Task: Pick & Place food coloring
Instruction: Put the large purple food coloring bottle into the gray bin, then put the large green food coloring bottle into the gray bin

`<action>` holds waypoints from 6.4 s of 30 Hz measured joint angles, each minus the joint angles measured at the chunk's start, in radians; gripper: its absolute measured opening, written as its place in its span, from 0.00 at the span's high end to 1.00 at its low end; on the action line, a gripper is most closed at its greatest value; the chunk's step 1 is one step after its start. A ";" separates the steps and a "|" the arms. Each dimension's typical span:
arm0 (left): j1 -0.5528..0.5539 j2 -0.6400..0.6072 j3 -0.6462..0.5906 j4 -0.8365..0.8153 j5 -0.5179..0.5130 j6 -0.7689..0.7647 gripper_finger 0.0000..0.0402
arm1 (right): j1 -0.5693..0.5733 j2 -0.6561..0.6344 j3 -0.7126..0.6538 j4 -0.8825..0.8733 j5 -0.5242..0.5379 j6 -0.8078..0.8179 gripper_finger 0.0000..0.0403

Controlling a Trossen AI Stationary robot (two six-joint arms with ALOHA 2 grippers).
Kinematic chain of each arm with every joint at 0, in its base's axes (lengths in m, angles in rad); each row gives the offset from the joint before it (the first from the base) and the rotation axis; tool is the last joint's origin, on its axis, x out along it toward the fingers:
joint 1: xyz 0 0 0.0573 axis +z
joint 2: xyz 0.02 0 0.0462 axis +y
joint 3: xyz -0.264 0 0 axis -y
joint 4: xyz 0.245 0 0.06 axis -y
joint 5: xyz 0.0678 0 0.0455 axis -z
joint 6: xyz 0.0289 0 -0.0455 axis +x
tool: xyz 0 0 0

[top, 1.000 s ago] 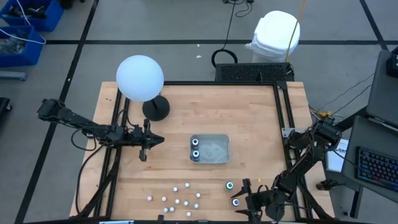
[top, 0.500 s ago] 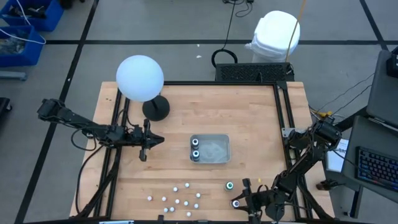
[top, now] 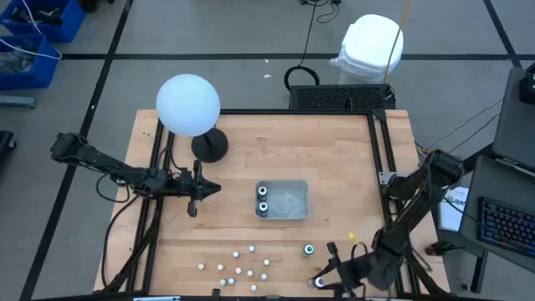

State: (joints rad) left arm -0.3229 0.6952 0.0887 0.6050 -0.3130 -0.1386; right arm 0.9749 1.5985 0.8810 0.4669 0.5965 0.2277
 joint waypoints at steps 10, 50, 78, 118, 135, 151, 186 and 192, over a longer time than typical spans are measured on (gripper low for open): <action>0.000 0.000 0.000 -0.009 -0.002 -0.004 0.91 | -0.201 -0.223 0.052 -0.123 0.004 -0.145 0.72; -0.048 0.000 0.000 -0.070 -0.004 -0.047 0.91 | -0.721 -0.044 0.126 -0.246 -0.206 -0.174 0.71; -0.048 0.000 0.000 -0.054 -0.013 -0.021 0.91 | -0.807 0.085 -0.019 -0.006 -0.206 -0.053 0.72; -0.048 0.000 0.000 -0.055 -0.012 -0.018 0.91 | -0.816 0.210 -0.018 0.099 -0.209 -0.010 0.62; -0.048 0.000 0.000 -0.060 -0.011 -0.018 0.91 | -0.816 0.090 -0.020 0.080 -0.207 -0.108 0.56; -0.048 0.000 0.000 -0.064 -0.011 -0.021 0.91 | -0.493 -0.294 -0.018 -0.160 -0.027 -0.215 0.55; -0.048 0.000 0.000 -0.033 -0.029 0.025 0.91 | -0.109 0.073 0.183 -0.366 0.296 0.011 0.33; -0.048 0.000 0.000 -0.034 -0.029 0.026 0.91 | -0.110 0.072 0.120 -0.287 0.293 -0.005 0.25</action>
State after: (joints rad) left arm -0.3706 0.6954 0.0891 0.5707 -0.3416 -0.1127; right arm 0.8652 1.6707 1.0006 0.1797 0.8893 0.2225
